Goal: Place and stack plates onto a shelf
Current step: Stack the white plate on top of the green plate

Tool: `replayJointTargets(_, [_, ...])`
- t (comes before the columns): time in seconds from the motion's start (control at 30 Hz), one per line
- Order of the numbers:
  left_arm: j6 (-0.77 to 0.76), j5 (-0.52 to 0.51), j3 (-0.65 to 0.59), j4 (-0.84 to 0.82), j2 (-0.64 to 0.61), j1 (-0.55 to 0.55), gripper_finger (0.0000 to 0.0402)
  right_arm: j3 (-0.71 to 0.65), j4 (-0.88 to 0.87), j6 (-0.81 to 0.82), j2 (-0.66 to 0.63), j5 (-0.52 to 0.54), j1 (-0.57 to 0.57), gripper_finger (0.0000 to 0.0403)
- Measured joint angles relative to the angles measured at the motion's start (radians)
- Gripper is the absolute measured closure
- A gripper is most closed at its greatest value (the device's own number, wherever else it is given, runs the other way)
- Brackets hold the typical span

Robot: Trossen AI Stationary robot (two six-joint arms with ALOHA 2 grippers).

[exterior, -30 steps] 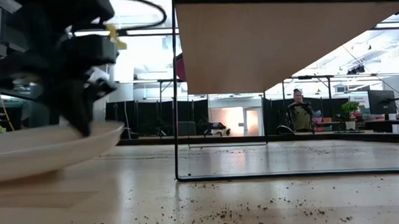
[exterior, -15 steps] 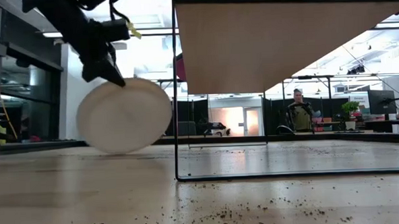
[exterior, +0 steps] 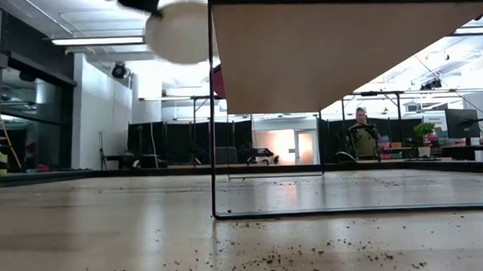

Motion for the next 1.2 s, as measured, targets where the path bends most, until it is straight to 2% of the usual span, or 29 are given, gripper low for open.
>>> replayJointTargets(0.07, [0.014, 0.17, 0.025, 0.093, 0.001, 0.027, 0.0401, 0.0, 0.0, 0.006, 0.0, 0.0, -0.01, 0.0204])
replayJointTargets(0.17, [-0.032, 0.386, 0.073, 0.133, 0.027, 0.077, 0.0401, 0.0, 0.0, 0.023, 0.0, 0.0, -0.015, 0.0204])
replayJointTargets(0.27, [-0.138, 0.528, 0.136, 0.07, 0.094, 0.125, 0.0401, 0.0, 0.0, 0.025, 0.0, 0.0, -0.017, 0.0204])
replayJointTargets(0.4, [-0.237, 0.67, 0.255, -0.099, 0.216, 0.181, 0.0401, 0.0, 0.004, 0.006, 0.0, 0.0, -0.017, 0.0204])
replayJointTargets(0.53, [-0.275, 0.704, 0.374, -0.233, 0.348, 0.208, 0.0401, 0.0, 0.02, -0.008, 0.0, 0.0, -0.017, 0.0204])
replayJointTargets(0.67, [-0.282, 0.724, 0.43, -0.271, 0.447, 0.209, 0.0401, 0.0, 0.056, -0.039, -0.002, 0.0, -0.017, 0.0204])
replayJointTargets(0.83, [-0.354, 0.808, 0.431, -0.292, 0.537, 0.208, 0.0401, 0.0, 0.076, -0.071, -0.02, 0.0, -0.017, 0.0204])
replayJointTargets(0.97, [-0.406, 0.837, 0.431, -0.278, 0.595, 0.2, 0.0401, 0.0, 0.076, -0.075, -0.051, 0.0, -0.017, 0.0204])
replayJointTargets(1.2, [-0.409, 0.866, 0.431, -0.276, 0.658, 0.177, 0.0401, 0.0, 0.073, -0.057, -0.082, 0.0, -0.017, 0.0204])
